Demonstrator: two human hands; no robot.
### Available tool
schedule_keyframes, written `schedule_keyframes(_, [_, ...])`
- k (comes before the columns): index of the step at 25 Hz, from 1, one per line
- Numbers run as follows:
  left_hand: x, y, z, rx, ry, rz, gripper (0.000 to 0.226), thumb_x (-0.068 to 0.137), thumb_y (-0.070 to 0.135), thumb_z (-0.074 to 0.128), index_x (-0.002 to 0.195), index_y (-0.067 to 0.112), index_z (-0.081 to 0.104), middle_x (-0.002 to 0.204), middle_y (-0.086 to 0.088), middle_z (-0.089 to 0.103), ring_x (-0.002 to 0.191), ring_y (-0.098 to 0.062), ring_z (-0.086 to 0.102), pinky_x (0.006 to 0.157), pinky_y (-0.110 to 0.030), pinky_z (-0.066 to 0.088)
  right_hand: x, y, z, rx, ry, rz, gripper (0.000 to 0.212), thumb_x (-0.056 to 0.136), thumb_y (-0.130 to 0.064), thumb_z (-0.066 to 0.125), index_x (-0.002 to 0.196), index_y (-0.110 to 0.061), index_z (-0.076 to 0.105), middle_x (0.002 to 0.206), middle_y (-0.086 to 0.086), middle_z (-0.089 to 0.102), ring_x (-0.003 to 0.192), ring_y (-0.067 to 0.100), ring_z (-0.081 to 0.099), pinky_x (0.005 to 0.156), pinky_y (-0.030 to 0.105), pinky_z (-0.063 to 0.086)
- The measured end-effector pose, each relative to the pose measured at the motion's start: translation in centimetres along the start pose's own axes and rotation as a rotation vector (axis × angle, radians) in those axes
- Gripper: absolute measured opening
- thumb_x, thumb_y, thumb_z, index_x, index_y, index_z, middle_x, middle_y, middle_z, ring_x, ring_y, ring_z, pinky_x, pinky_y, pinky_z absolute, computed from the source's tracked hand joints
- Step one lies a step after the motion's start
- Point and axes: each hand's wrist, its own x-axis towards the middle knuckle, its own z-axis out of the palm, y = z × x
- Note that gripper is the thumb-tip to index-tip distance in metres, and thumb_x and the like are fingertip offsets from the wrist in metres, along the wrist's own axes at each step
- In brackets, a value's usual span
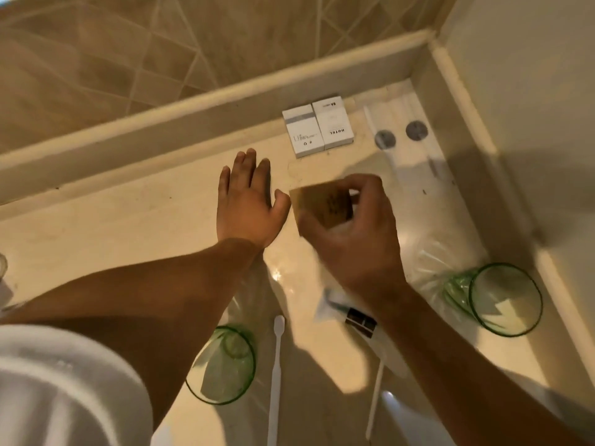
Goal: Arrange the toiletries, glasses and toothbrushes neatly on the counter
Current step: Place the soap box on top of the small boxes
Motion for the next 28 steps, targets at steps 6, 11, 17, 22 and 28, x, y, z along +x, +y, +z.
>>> schedule_keyframes(6, [0.1,-0.3,0.7,-0.002,0.021,-0.017,0.066,0.096,0.047,0.04,0.156,0.019,0.038,0.17,-0.004,0.021,0.158,-0.018,0.01,0.129,-0.042,0.003,10.8,0.9,5.0,-0.33,0.102,-0.003,0.061,0.075,-0.062,0.068,0.114,-0.017,0.057,0.125,0.007,0.056,0.114,0.024,0.049,0.099,0.042,0.046])
schedule_keyframes(11, [0.2,-0.4,0.8,-0.009,0.031,-0.018,0.066,0.096,0.048,0.038,0.155,0.02,0.039,0.17,-0.004,0.023,0.158,-0.017,0.01,0.129,-0.042,0.004,14.4,1.8,7.3,-0.463,0.157,-0.01,0.061,0.075,-0.065,0.063,0.114,-0.019,0.058,0.133,0.01,0.053,0.117,0.027,0.046,0.101,0.041,0.043])
schedule_keyframes(17, [0.2,-0.6,1.0,-0.028,0.027,0.003,0.067,0.095,0.049,0.038,0.155,0.018,0.039,0.169,-0.006,0.024,0.158,-0.019,0.01,0.129,-0.043,0.004,16.8,2.0,8.5,-0.487,0.184,-0.006,0.063,0.076,-0.069,0.062,0.119,-0.023,0.057,0.137,0.01,0.052,0.123,0.029,0.047,0.106,0.043,0.038])
schedule_keyframes(22, [0.2,-0.7,1.4,-0.047,0.056,0.013,0.064,0.095,0.045,0.04,0.152,0.017,0.041,0.168,-0.007,0.027,0.158,-0.021,0.014,0.129,-0.043,0.004,17.0,2.0,8.9,-0.461,0.162,0.008,0.065,0.076,-0.067,0.064,0.122,-0.022,0.054,0.136,0.01,0.052,0.123,0.029,0.047,0.107,0.044,0.039])
schedule_keyframes(28, [0.3,-0.9,1.6,-0.044,0.035,0.018,0.065,0.095,0.048,0.038,0.154,0.019,0.038,0.169,-0.006,0.024,0.158,-0.02,0.011,0.129,-0.043,0.004,15.4,1.7,8.1,-0.387,0.252,0.004,0.066,0.075,-0.072,0.062,0.121,-0.027,0.05,0.139,0.007,0.048,0.124,0.025,0.047,0.105,0.044,0.045])
